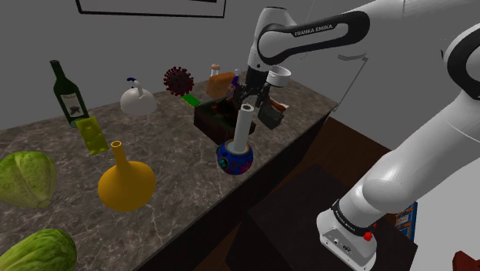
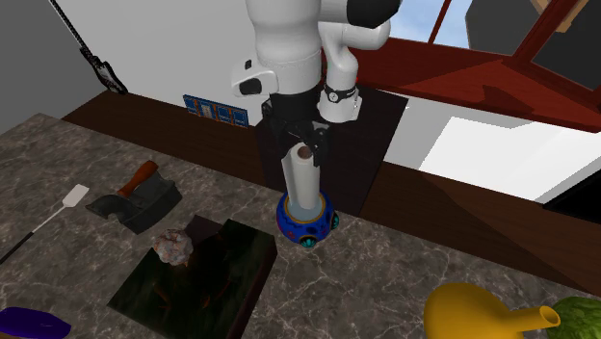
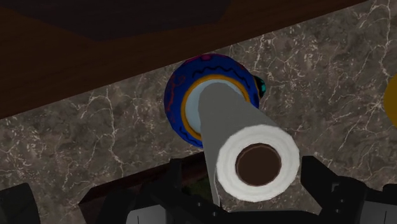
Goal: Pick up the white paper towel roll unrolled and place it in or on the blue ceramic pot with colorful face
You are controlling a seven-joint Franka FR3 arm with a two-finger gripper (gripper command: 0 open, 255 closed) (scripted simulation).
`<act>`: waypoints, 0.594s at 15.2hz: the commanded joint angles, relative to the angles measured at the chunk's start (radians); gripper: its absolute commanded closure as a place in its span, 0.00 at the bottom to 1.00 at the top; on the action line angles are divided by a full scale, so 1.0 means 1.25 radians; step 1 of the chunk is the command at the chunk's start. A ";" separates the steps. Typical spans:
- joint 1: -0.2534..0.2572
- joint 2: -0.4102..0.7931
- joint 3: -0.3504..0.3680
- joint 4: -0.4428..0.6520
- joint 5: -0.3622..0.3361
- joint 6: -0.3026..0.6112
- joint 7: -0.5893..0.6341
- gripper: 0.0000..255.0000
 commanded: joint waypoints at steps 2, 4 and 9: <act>-0.002 -0.020 -0.003 0.045 0.000 -0.066 0.000 0.00; -0.002 -0.020 -0.003 0.045 0.000 -0.066 -0.001 0.00; -0.002 -0.020 -0.003 0.045 0.000 -0.066 0.000 0.00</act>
